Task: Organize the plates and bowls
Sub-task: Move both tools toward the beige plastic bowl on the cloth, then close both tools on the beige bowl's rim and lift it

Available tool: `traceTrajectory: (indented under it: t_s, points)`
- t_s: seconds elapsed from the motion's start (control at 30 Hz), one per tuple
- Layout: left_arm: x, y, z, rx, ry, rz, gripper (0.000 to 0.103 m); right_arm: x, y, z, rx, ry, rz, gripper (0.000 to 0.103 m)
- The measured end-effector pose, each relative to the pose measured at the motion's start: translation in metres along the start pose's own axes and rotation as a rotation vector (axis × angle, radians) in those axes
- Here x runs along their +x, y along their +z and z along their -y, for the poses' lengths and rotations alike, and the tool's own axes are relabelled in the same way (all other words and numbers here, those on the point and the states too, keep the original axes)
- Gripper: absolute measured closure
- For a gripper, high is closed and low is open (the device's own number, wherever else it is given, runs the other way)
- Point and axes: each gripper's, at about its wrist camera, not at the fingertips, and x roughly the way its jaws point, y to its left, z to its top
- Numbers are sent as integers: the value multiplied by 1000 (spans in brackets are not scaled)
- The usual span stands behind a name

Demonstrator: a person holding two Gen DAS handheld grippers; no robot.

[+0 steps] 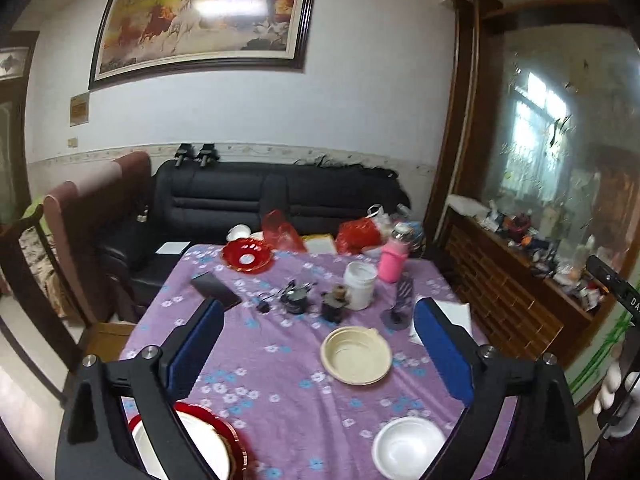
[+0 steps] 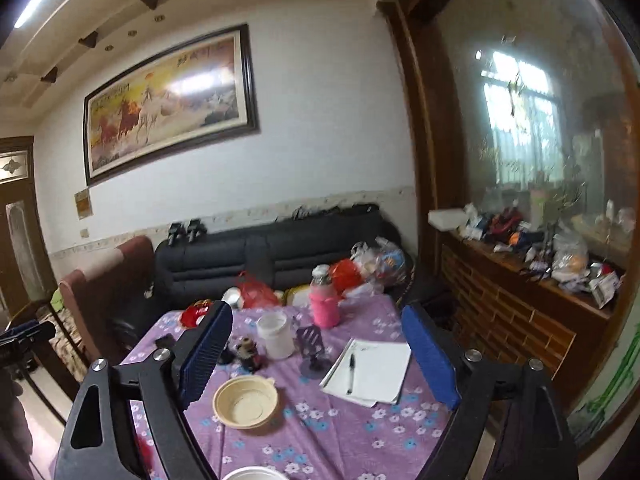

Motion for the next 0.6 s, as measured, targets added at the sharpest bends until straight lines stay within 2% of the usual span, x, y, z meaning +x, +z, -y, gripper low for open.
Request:
traceTrajectory:
  t_s: [0.03, 0.13, 0.2, 0.33, 0.37, 0.4, 0.43, 0.47, 0.5, 0.6]
  points:
    - [6, -3, 0, 8, 4, -18, 7, 11, -9, 1, 23, 17, -30, 13]
    - [36, -21, -7, 5, -10, -116, 7, 67, -42, -7, 64, 79, -190, 13]
    - [59, -29, -15, -25, -27, -177, 7, 98, -62, -14, 61, 104, -264, 18]
    - [112, -44, -21, -57, -39, -269, 8, 166, -107, -21, 94, 159, -444, 39]
    - [127, -48, -21, -58, -48, -294, 14, 179, -115, -22, 106, 168, -478, 39]
    - [148, -53, -19, -58, -59, -329, 29, 191, -123, -22, 112, 175, -508, 39]
    - [161, -57, -16, -57, -66, -351, 37, 209, -132, -23, 117, 183, -547, 39]
    - [184, -63, -14, -66, -79, -395, 53, 224, -138, -26, 117, 189, -575, 39]
    - [197, -66, -13, -77, -86, -419, 61, 240, -145, -27, 116, 195, -606, 40]
    - [246, -84, -12, -144, -99, -502, 61, 281, -163, -28, 142, 222, -677, 40]
